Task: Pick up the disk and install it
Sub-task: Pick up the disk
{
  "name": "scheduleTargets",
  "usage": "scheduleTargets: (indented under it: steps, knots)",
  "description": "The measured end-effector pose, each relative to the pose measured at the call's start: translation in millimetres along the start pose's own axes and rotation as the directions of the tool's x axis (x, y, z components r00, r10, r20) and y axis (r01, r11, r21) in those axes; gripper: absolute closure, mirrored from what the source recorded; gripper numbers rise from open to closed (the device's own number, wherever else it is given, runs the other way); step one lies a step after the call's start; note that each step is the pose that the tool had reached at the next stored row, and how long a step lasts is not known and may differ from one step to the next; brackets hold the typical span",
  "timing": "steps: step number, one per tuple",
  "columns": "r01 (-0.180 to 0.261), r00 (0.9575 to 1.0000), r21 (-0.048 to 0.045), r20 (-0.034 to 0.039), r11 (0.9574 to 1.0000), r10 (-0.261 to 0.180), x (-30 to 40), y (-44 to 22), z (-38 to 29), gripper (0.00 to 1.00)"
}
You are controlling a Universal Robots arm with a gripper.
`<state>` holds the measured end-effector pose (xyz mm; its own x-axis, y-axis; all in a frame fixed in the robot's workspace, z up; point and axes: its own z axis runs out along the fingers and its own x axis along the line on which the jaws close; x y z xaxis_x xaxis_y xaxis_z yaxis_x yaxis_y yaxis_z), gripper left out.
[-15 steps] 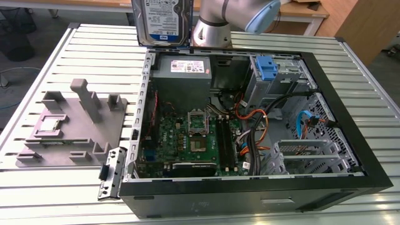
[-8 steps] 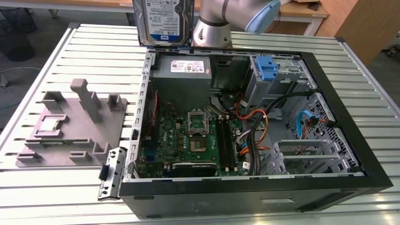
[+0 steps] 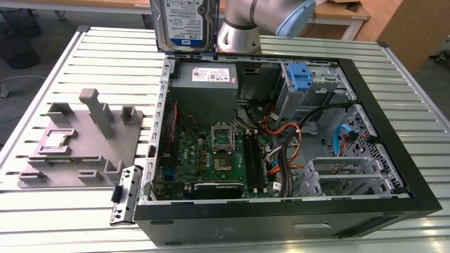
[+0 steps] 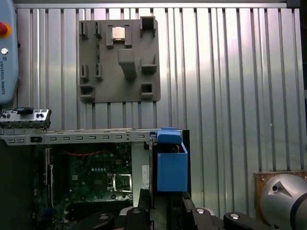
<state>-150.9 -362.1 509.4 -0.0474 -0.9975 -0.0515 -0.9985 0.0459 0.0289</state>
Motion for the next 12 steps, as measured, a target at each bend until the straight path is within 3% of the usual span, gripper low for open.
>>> scheduleTargets:
  steps: [7,12]
  knots:
    - [0.000,1.0000,-0.0001,-0.0001,1.0000,0.000,-0.1,-1.9,-0.1,0.65]
    - [0.000,1.0000,0.0000,0.0000,1.0000,0.000,-0.4,-7.2,-0.2,0.65]
